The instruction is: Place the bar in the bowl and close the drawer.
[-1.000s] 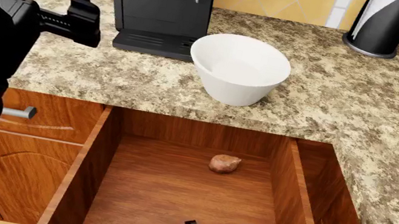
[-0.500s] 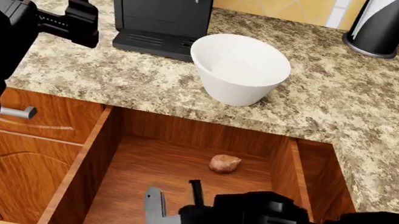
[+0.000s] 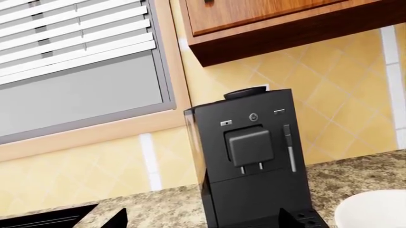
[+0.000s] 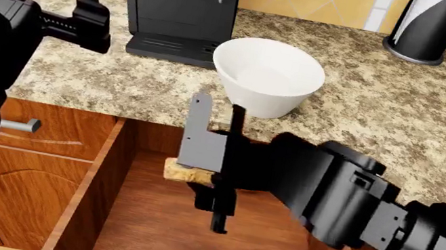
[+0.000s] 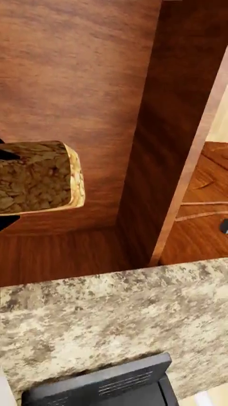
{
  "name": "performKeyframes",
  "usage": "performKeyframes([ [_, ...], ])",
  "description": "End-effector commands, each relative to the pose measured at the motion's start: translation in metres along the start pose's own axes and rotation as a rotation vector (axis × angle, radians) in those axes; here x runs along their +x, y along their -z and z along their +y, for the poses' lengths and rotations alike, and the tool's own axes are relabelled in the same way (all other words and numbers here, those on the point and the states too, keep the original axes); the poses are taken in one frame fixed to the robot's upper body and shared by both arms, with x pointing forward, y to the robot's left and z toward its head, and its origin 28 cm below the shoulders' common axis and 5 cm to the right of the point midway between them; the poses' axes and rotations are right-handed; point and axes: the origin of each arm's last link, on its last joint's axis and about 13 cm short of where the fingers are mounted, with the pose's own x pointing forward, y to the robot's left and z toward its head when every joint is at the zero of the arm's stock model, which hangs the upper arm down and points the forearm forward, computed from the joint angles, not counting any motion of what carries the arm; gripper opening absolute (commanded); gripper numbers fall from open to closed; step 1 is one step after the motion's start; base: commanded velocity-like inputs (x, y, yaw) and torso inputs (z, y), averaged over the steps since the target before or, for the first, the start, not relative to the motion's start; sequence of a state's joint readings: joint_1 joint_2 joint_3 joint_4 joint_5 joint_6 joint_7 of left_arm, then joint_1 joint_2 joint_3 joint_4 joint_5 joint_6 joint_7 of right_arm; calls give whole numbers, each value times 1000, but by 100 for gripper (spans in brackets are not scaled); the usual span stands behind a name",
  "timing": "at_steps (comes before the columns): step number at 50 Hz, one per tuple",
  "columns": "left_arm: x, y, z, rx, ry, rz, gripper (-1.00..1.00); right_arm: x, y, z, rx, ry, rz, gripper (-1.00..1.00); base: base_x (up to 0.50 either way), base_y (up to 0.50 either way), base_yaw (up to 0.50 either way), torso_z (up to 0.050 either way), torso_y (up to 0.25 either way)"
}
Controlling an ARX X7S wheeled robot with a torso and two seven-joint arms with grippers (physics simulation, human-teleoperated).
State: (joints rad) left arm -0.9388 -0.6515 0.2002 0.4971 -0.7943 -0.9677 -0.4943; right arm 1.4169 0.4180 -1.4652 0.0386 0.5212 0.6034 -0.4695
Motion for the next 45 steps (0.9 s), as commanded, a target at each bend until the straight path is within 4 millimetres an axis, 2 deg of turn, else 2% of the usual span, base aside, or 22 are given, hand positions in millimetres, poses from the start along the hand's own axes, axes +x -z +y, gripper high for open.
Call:
performKeyframes([
  [1, -2, 2, 1, -3, 2, 1, 100, -12, -3, -36, 90, 229, -207, -100, 0, 0, 0, 0, 0],
  [13, -3, 5, 0, -2, 7, 5, 100, 14, -9, -74, 182, 472, -403, -100, 0, 0, 0, 0, 0],
  [20, -4, 8, 0, -7, 7, 8, 100, 31, -10, -89, 296, 603, -416, -100, 0, 0, 0, 0, 0],
  [35, -7, 4, 1, -13, 12, 0, 100, 25, 2, -94, 476, 887, -299, -100, 0, 0, 0, 0, 1],
  [41, -9, 2, 2, -18, 15, -4, 100, 17, 1, -101, 592, 1014, -329, -100, 0, 0, 0, 0, 0],
  [45, -9, 2, 1, -13, 26, -8, 100, 16, 0, -102, 613, 1026, -332, -100, 0, 0, 0, 0, 0],
])
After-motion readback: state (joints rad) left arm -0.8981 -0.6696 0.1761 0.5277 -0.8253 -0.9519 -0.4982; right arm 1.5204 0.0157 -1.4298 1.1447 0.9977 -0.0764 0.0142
